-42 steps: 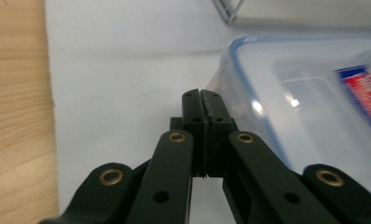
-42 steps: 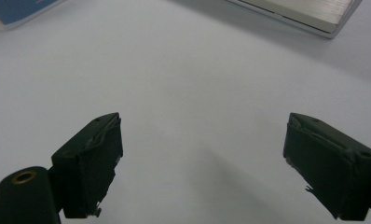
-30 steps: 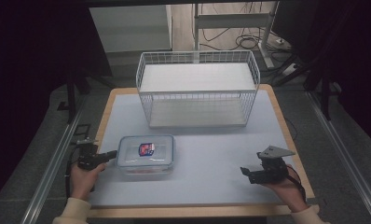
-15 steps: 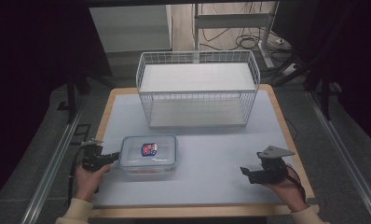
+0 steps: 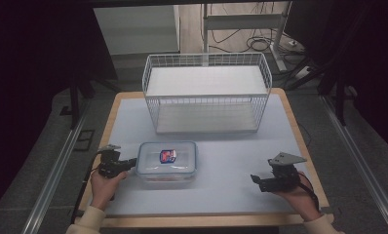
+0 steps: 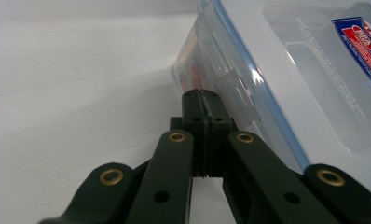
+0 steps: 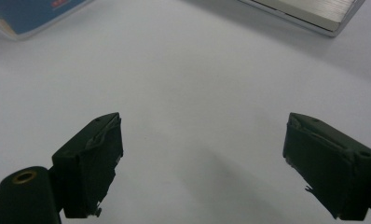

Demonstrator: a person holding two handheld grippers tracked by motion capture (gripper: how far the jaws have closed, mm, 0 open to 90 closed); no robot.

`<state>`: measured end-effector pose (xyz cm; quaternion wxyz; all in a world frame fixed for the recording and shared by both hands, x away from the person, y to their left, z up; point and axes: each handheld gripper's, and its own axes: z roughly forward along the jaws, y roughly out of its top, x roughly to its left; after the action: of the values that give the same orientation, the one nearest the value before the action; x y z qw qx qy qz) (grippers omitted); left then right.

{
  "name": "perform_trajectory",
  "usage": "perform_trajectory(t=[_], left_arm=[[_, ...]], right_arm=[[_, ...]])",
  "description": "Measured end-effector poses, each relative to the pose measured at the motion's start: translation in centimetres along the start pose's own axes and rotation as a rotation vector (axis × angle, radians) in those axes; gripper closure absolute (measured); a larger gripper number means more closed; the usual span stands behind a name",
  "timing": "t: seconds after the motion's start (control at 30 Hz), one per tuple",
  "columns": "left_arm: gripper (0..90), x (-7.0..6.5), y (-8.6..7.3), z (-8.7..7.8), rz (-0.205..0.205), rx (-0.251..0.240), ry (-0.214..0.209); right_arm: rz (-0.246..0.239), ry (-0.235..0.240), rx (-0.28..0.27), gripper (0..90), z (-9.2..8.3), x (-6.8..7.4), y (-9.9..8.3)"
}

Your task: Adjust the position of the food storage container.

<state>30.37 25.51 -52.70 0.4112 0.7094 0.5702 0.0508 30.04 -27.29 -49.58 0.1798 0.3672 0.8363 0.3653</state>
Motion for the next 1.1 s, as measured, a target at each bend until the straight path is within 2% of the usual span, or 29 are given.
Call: perform_trajectory(t=[0.27, 0.4, 0.43, 0.47, 0.53, 0.63, 0.97, 1.1], left_arm=[[89.5, -2.0, 0.3, 1.3, 0.038, 0.013, -0.03], [89.5, -2.9, 0.6, 1.8, 0.064, 0.019, -0.023], [89.5, -3.1, 0.7, 2.0, 0.065, 0.02, -0.028], [89.5, -3.3, 0.7, 2.3, 0.047, 0.016, -0.054], [89.5, -3.4, 0.7, 2.4, 0.044, 0.018, -0.062], [89.5, -4.1, 0.9, 2.8, 0.062, 0.023, -0.049], [89.5, -6.8, 1.7, 5.0, 0.101, 0.042, -0.084], [89.5, -7.9, 2.2, 6.1, 0.104, 0.046, -0.105]], right_arm=[[0.004, -0.001, 0.001, 12.0, 0.0, 0.0, 0.0], [0.002, -0.002, 0.007, 12.1, 0.1, 0.0, 0.0], [0.002, -0.002, 0.008, 12.1, 0.1, 0.0, 0.0], [0.002, -0.003, 0.008, 12.1, 0.1, 0.0, 0.0], [0.002, -0.003, 0.008, 12.1, 0.1, 0.0, 0.0], [0.007, -0.003, 0.01, 12.1, 0.1, 0.0, 0.0], [0.004, -0.003, 0.015, 12.1, 0.1, 0.0, 0.0], [0.004, -0.003, 0.015, 12.1, 0.1, 0.1, -0.1]])
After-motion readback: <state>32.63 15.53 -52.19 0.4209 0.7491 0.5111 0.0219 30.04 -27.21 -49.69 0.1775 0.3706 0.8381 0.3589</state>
